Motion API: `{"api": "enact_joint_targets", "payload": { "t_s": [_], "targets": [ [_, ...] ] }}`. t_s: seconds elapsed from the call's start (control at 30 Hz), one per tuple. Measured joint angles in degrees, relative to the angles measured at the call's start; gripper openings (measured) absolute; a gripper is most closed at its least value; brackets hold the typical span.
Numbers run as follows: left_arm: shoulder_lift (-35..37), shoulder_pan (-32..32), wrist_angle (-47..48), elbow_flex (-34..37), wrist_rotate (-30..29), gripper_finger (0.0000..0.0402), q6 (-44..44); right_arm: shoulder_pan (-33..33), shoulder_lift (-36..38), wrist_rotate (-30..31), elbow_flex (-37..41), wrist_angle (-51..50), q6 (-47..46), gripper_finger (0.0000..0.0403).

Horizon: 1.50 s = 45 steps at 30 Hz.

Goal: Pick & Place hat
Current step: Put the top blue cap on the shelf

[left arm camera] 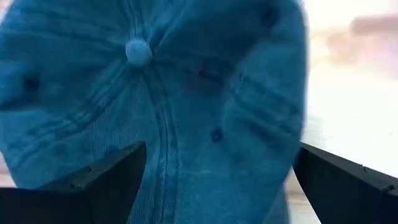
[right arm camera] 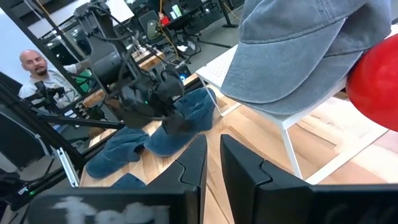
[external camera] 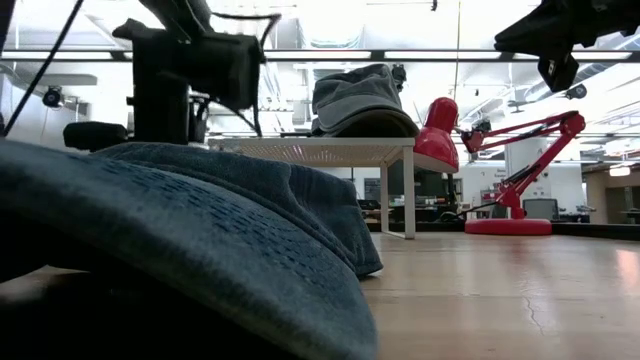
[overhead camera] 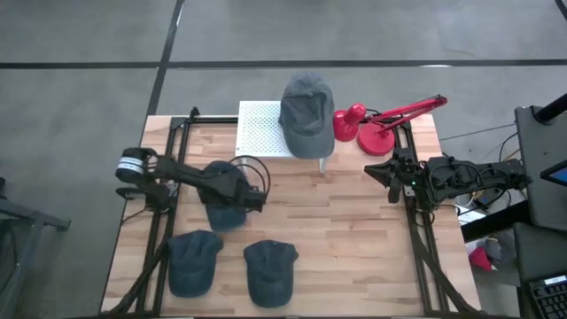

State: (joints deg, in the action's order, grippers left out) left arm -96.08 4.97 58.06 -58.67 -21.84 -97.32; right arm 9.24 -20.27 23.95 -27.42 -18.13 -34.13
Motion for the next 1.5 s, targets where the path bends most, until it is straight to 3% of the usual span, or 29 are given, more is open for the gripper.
{"api": "enact_joint_targets", "payload": {
  "t_s": [0.37, 0.77, 1.3, 1.5],
  "targets": [
    [-6.60, -0.11, -0.41, -0.24, 2.46, 0.0375, 2.90, 0.00, 0.00, 0.02, 0.00, 0.00, -0.02, 0.0044],
    [-4.21, -0.11, -1.50, 0.11, 5.15, 0.0209, 0.83, 0.00, 0.00, 0.02, 0.00, -0.29, -0.37, 0.0044],
    [-4.05, -0.13, -3.10, -0.02, 5.45, 0.0024, 1.46, 0.02, 0.00, 0.00, 0.00, -0.69, -0.39, 0.0044],
    [-3.21, -0.13, -1.70, -0.04, 4.28, 0.0015, 2.52, 0.00, -0.04, 0.00, 0.00, -1.43, -0.38, 0.0043]
  ]
}}
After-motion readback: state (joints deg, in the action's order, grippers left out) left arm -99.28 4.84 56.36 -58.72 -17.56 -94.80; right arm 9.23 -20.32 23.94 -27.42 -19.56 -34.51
